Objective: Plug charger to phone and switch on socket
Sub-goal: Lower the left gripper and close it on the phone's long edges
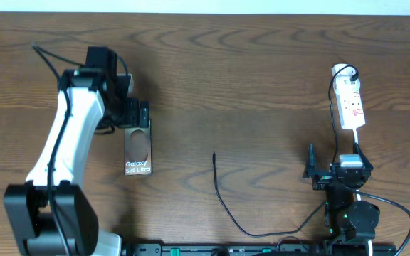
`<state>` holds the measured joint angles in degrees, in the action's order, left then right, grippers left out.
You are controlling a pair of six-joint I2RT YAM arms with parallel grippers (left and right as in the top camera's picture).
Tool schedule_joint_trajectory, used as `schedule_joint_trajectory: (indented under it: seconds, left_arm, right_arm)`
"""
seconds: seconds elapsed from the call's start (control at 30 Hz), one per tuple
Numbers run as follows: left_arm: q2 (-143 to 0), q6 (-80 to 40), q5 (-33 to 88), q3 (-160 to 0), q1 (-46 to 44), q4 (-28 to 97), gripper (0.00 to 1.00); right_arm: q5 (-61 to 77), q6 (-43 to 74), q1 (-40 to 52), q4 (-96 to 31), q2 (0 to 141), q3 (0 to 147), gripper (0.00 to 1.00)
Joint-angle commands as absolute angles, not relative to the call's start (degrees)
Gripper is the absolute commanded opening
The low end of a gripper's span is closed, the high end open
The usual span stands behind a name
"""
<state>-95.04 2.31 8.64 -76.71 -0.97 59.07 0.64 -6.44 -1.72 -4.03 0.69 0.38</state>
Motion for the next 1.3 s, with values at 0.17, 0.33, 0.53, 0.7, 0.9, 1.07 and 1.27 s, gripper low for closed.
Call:
schedule_joint_trajectory:
  seconds: [0.17, 0.33, 0.53, 0.7, 0.9, 1.07, 1.27]
  left_arm:
    - [-91.3, 0.1, 8.3, -62.9, -1.8, 51.2, 0.98]
    - [-91.4, -0.1, 8.2, -59.9, -2.9, 47.7, 0.98]
    - [-91.5, -1.5, 7.0, -59.4, -3.0, 45.6, 0.98]
    - [-92.5, -4.0, 4.6, -59.4, -3.0, 45.7, 0.98]
    - [-94.7, -4.4, 4.6, -59.4, -3.0, 45.7, 0.98]
    - [-96.3, -4.4, 4.6, -59.4, -3.0, 45.5, 0.98]
    - [-97.8, -4.4, 4.2, -59.4, -3.0, 45.1, 0.98]
  right_arm:
    - [1.0, -6.0, -1.5, -4.3, 0.4, 0.3, 0.99]
    - [1.0, -6.0, -1.5, -4.3, 0.4, 0.3, 0.99]
    - [1.0, -6.0, -1.5, -4.3, 0.4, 0.3, 0.99]
    - [1.0, -6.0, -1.5, -4.3, 0.4, 0.3, 0.99]
    - [1.0, -6.0, -1.5, -4.3, 0.4, 0.3, 0.99]
    - [1.0, -6.0, -1.5, -4.3, 0.4, 0.3, 0.99]
    - [1.0, -6.0, -1.5, -4.3, 0.4, 0.3, 0.99]
